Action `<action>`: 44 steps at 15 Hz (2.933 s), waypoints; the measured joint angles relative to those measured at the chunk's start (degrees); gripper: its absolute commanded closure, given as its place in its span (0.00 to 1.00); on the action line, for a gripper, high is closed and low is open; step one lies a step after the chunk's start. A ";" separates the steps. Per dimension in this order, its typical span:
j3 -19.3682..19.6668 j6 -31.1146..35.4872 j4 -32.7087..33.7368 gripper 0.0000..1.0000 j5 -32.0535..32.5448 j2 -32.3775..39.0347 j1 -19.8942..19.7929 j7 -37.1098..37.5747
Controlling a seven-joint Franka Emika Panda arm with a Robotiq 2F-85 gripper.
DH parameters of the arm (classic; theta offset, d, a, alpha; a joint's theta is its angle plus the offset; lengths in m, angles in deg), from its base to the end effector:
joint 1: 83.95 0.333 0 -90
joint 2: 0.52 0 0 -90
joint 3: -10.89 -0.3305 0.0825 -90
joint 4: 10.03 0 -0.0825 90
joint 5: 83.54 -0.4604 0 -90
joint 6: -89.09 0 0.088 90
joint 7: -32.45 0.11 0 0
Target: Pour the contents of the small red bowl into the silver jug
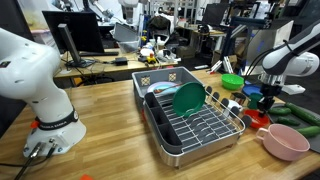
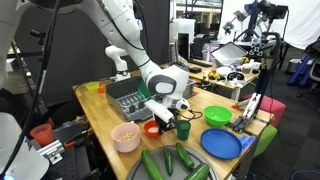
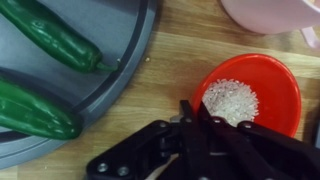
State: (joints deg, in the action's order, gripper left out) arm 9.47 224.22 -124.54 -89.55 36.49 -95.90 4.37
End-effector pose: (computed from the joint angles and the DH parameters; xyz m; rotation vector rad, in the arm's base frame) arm 0.6006 -0.1089 0.0517 -2.9337 -0.3217 0.3628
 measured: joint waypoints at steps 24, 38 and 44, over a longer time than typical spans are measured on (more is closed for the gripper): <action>5.29 1.81 -13.79 0.98 -5.98 -26.74 -1.70 17.13; 6.92 5.31 -13.97 0.98 -10.91 -26.91 -1.61 23.35; 7.30 5.25 -13.05 0.98 -7.60 -25.79 -0.92 26.94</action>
State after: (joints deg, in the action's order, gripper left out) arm 16.77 229.47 -137.58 -97.15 10.70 -96.82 31.31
